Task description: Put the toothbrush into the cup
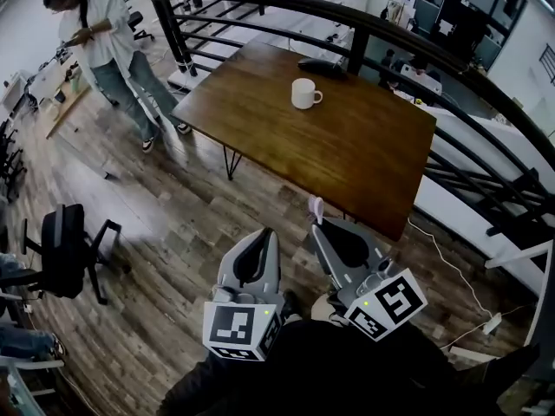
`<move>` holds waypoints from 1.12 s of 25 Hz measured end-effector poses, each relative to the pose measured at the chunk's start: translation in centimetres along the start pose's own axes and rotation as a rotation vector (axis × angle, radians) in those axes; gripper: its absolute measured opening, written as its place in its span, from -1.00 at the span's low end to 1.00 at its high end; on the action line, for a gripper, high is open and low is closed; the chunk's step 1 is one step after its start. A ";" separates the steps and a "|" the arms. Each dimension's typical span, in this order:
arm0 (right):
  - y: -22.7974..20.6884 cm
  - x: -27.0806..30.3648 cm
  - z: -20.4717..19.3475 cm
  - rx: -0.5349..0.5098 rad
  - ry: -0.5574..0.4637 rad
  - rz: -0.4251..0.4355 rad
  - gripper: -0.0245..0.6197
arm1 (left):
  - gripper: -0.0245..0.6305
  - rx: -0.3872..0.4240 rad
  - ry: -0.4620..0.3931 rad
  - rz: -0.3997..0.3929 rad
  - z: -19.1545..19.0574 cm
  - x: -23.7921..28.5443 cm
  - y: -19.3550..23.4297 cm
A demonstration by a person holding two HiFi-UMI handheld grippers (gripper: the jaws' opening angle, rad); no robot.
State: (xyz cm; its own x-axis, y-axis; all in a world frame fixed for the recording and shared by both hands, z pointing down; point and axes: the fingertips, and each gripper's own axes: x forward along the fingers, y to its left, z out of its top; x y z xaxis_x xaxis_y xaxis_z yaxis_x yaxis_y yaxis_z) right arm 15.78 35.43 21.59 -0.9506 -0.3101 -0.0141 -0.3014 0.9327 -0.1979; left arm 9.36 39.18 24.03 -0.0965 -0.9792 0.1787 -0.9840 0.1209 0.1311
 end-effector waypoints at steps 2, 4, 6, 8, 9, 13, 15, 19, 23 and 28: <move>-0.5 0.6 -0.1 0.000 -0.001 -0.013 -0.85 | -0.90 -0.003 0.004 -0.010 -0.1 0.7 0.5; -0.9 1.2 -0.4 0.005 0.005 -0.019 -0.85 | -0.90 -0.010 0.017 -0.017 -0.4 1.5 0.9; -1.6 1.9 -0.9 0.014 0.015 -0.023 -0.85 | -0.90 -0.015 0.032 -0.024 -0.8 2.6 1.2; -2.6 2.9 -1.3 0.025 0.022 -0.027 -0.85 | -0.90 -0.018 0.048 -0.028 -1.2 4.0 1.8; -3.3 3.6 -1.5 0.031 0.024 -0.030 -0.85 | -0.90 -0.019 0.057 -0.029 -1.3 4.8 2.1; -6.3 6.7 -1.7 0.055 0.026 -0.036 -0.85 | -0.90 -0.015 0.094 -0.035 -1.5 8.5 3.6; -8.0 8.5 -1.7 0.068 0.028 -0.035 -0.85 | -0.90 -0.016 0.116 -0.038 -1.3 11.0 4.5; -12.5 12.5 -1.2 0.092 0.030 -0.040 -0.85 | -0.90 -0.006 0.143 -0.054 -0.3 16.9 5.8; -16.8 16.3 0.0 0.094 0.022 -0.037 -0.85 | -0.90 0.006 0.141 -0.056 1.5 22.4 7.2; -20.6 19.2 2.7 0.063 -0.012 -0.019 -0.85 | -0.90 0.039 0.090 -0.064 4.7 27.4 7.4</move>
State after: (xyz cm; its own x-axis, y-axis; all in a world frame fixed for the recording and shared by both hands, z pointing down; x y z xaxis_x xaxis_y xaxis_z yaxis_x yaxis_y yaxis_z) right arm 3.97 9.74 22.74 -0.9438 -0.3298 -0.0210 -0.3134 0.9134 -0.2599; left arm -1.25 12.50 25.34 -0.0216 -0.9659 0.2579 -0.9929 0.0509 0.1075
